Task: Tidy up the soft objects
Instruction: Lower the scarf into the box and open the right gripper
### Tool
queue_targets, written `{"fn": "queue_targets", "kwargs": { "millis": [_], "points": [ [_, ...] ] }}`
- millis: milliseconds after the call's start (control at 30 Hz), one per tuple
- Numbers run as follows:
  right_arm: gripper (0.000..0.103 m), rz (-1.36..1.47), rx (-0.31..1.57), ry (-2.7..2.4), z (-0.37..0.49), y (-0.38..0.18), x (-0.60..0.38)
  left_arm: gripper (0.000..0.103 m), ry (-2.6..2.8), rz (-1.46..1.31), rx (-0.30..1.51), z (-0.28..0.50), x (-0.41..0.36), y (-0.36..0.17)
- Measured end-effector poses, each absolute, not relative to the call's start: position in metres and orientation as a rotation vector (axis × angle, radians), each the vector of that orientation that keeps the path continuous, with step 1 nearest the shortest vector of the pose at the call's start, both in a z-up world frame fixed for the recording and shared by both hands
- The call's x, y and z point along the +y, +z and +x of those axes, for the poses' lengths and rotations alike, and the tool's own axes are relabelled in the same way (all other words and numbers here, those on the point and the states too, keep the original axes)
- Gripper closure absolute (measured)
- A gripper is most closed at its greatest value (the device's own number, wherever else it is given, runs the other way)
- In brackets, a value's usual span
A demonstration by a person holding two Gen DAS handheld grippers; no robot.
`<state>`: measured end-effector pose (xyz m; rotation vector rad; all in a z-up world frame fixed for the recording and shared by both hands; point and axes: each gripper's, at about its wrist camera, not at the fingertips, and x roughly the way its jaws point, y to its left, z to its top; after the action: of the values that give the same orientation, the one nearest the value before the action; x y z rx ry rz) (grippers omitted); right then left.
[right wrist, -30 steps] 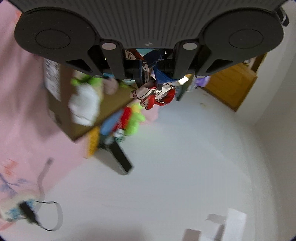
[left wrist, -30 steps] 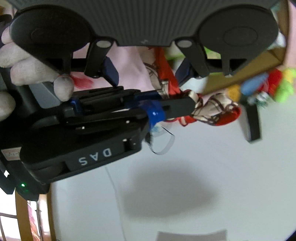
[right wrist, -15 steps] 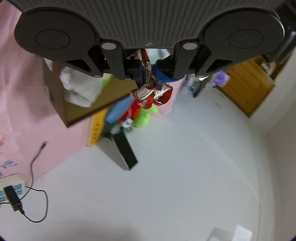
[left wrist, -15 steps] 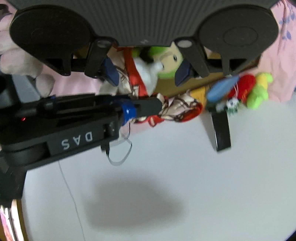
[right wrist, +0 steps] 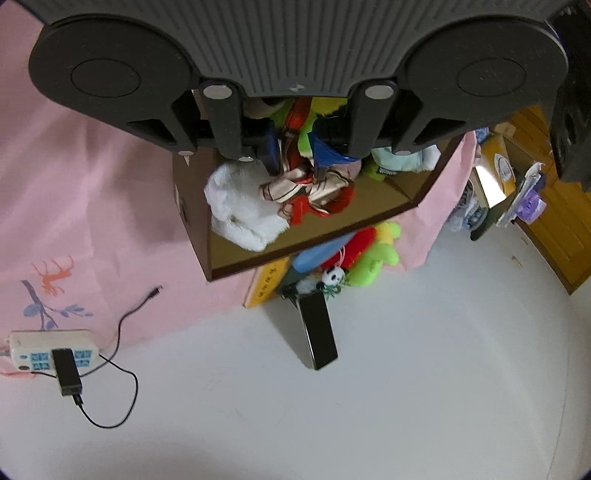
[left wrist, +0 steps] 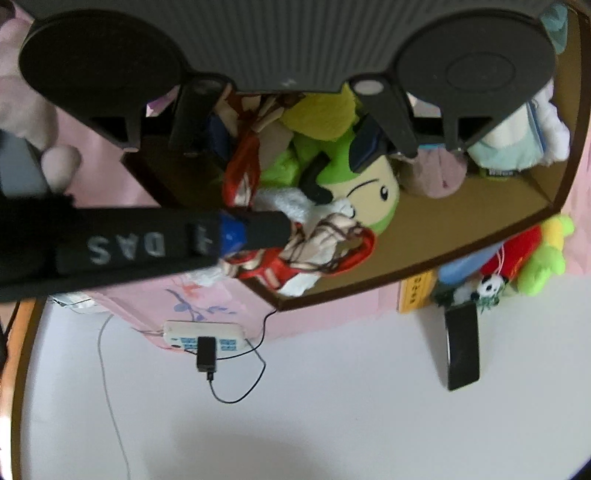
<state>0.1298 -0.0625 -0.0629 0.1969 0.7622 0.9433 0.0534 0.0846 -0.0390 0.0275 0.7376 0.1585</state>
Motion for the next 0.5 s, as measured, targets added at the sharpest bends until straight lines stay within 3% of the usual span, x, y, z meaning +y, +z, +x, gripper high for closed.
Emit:
{"fn": "queue_targets", "kwargs": {
  "millis": [500],
  "points": [
    [0.097,0.232,0.770,0.911,0.114,-0.056,-0.091,0.038,0.186,-0.024,0.728,0.034,0.075,-0.018]
  ]
}}
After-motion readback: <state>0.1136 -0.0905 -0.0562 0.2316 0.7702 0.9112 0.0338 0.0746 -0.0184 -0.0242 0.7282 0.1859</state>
